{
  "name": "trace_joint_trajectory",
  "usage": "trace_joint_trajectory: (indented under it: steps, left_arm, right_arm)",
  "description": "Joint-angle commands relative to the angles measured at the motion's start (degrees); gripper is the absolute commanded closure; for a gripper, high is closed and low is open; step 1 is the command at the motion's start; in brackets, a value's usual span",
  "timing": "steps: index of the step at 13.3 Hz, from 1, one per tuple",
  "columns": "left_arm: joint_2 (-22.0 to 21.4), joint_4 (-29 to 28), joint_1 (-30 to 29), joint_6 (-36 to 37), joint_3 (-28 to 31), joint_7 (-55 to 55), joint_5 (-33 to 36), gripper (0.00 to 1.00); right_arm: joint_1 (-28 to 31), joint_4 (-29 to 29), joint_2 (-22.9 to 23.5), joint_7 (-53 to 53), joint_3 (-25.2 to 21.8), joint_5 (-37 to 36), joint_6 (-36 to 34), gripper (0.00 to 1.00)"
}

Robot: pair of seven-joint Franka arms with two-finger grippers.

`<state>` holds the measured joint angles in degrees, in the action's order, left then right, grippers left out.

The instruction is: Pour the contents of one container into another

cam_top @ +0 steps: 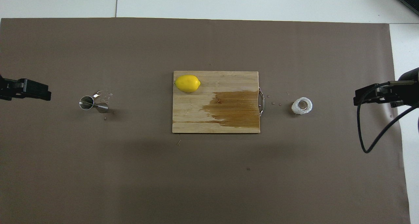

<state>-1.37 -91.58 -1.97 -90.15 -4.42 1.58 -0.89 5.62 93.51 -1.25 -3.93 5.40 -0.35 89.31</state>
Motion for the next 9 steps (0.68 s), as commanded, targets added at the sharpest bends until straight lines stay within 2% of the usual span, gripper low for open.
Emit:
trace_joint_trajectory:
  steps: [1,9]
  left_arm:
    - [-0.7,-1.1,-0.1,-0.4,0.1,0.7,-0.6,0.00]
    - [-0.8,-1.3,-0.1,-0.2,0.1,-0.1,-0.6,0.00]
  right_arm:
    - [0.8,-0.2,-0.2,-0.9,0.4,1.6,0.1,0.00]
    - [0.8,-0.2,-0.1,-0.9,0.4,1.6,0.1,0.00]
